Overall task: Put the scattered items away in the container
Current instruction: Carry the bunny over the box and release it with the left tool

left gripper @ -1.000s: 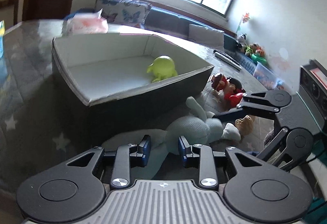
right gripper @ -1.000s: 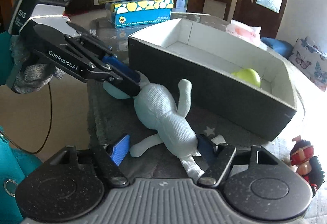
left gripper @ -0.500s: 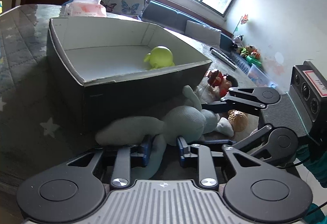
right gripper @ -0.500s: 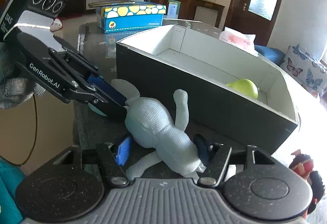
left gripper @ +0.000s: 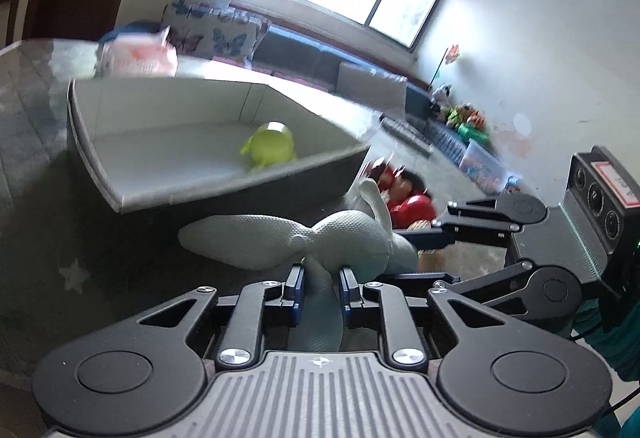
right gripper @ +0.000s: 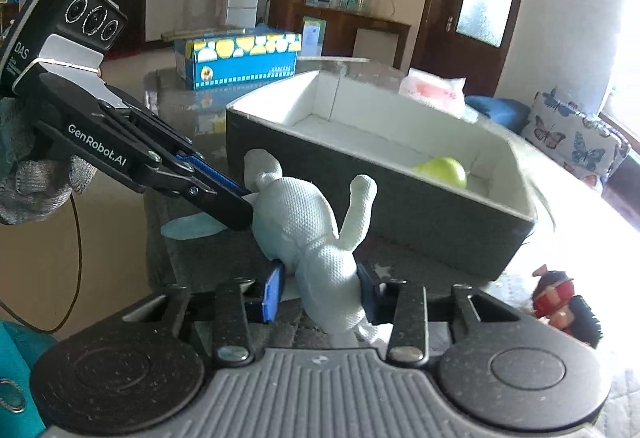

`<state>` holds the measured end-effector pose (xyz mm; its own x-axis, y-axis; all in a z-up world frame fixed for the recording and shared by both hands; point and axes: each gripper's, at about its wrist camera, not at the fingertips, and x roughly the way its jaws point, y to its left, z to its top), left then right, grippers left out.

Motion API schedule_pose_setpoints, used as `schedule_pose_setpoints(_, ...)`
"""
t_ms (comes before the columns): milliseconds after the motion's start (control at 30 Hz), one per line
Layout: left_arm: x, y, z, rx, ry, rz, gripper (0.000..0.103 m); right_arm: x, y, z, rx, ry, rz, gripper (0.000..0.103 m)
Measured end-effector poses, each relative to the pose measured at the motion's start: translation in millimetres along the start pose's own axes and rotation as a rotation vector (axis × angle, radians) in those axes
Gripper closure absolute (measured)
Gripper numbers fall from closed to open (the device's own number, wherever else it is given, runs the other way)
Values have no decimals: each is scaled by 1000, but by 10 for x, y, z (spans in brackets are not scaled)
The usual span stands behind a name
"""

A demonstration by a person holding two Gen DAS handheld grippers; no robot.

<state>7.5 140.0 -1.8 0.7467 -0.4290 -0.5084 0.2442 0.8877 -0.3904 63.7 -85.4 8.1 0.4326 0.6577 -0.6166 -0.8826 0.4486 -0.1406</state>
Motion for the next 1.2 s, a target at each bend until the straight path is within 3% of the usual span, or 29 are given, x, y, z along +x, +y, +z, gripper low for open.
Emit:
schedule_pose_setpoints(33,-31,-16,35,0,-18,-4,84,-40,-5,17,-1,-10,-7,74)
schedule_pose_setpoints(333,-160,-44,500,-9,-194,-5,85,-135,-160,411,-53,-125,-121,74)
schedule_pose_setpoints(567,-81,225,886,-73,-278,67,87,161,-328,861,-123,-166,-177,74)
schedule_pose_setpoints(767,128,599,1029,-174,-258,143,88,635,-454,1086,-120,-119,-162,73)
schedule_pose_setpoints(900,250,784,954,-219,-233,196,87,914,-499,1105,-65,-73,-156,66)
schedule_pose_setpoints(1200,236,676,851,-215,-191,224,80,959,-540,996,-23,-63,-161,52)
